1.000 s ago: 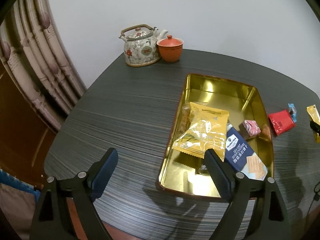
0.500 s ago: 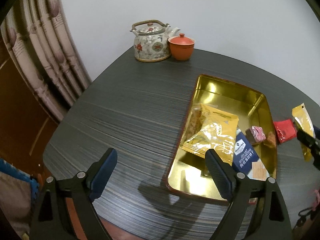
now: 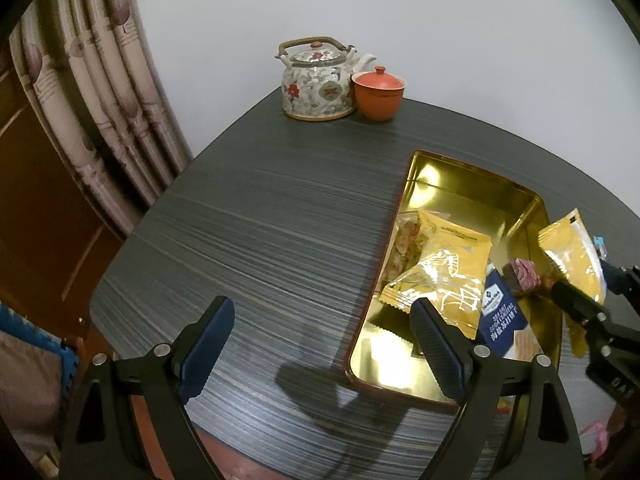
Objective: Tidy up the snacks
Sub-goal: 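Lower the yellow packet into the gold tin and open the right gripper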
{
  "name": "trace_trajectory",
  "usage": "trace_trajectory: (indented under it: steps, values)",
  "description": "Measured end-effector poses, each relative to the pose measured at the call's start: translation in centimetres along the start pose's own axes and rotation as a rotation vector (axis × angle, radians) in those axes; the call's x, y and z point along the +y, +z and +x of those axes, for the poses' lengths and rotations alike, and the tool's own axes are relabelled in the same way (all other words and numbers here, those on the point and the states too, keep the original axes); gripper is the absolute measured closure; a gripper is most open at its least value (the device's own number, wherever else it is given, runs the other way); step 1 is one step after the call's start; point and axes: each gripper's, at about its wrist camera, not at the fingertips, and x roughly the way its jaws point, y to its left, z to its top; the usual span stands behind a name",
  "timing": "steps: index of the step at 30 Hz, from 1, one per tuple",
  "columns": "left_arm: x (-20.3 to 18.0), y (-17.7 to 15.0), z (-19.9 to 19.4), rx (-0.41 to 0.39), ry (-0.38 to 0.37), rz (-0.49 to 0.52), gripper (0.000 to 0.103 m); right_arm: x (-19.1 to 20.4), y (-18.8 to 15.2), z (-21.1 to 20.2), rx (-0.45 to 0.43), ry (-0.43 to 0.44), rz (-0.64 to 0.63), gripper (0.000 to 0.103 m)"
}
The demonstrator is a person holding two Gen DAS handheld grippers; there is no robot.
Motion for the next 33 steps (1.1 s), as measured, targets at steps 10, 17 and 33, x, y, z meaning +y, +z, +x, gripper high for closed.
trace_trajectory:
  steps: [10, 17, 33]
  values:
    - [0.5, 0.0, 0.2, 0.008, 0.015, -0.020, 0.014, 1.8, 0.6, 2.5, 0.025, 0.002, -0.032, 0.050]
    - [0.6, 0.0, 0.2, 0.008, 0.019, -0.027, 0.014, 2.1, 0.4, 3.9, 0.050, -0.004, -0.031, 0.050]
    - [0.5, 0.0, 0.2, 0.008, 0.020, -0.024, 0.014, 2.8, 0.1, 4.5, 0.053, -0.005, -0.037, 0.048]
